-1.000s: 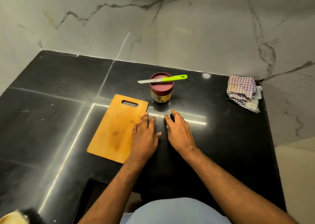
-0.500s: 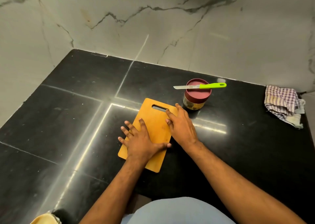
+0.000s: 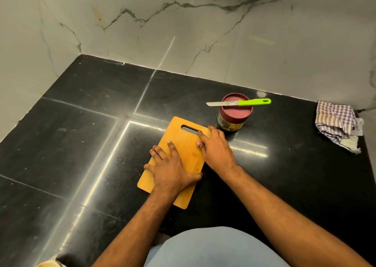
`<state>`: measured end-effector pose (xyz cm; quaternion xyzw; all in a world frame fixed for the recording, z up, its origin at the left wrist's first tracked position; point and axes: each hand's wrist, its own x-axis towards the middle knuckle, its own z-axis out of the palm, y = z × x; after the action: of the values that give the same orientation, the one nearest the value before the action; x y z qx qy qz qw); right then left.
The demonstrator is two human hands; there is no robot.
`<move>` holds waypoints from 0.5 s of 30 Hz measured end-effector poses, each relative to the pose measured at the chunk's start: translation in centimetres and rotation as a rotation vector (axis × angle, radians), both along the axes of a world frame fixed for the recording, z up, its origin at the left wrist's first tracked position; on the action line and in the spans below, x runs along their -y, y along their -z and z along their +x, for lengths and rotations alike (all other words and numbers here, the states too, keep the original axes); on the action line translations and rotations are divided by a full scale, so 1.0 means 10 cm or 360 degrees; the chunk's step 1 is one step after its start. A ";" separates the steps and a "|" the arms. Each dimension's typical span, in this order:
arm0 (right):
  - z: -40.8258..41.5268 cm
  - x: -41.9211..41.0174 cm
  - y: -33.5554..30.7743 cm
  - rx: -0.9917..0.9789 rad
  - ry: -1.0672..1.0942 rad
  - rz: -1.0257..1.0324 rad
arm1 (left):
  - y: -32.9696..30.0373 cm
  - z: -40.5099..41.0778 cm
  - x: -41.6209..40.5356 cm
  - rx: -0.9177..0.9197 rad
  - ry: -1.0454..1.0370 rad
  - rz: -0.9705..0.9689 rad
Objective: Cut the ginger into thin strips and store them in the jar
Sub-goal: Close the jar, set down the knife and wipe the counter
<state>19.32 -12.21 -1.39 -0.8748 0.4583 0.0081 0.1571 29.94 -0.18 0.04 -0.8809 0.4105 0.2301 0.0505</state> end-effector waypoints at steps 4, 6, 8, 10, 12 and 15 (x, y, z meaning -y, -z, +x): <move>-0.18 -0.09 -0.03 0.0085 0.0022 -0.0083 | -0.04 0.01 -0.10 0.0008 0.0141 -0.0040; -0.32 -0.14 -0.04 0.0169 0.0089 -0.0130 | -0.05 -0.05 -0.17 -0.0021 0.0235 -0.0076; -0.48 -0.19 -0.05 0.0236 0.0169 -0.0157 | -0.05 -0.16 -0.24 -0.0031 0.0348 -0.0101; -0.67 -0.22 -0.05 0.0275 0.0266 -0.0127 | -0.06 -0.29 -0.27 -0.0020 0.0466 -0.0111; -0.86 -0.28 -0.05 0.0325 0.0331 -0.0113 | -0.09 -0.40 -0.25 -0.0022 0.0553 -0.0121; -1.20 -0.37 -0.08 0.0404 0.0412 -0.0137 | -0.16 -0.62 -0.16 -0.0005 0.0727 -0.0129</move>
<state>7.33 -8.48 -0.55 -0.8085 0.5433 -0.1424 0.1757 23.71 1.41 1.65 -0.7661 0.6082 0.1974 0.0652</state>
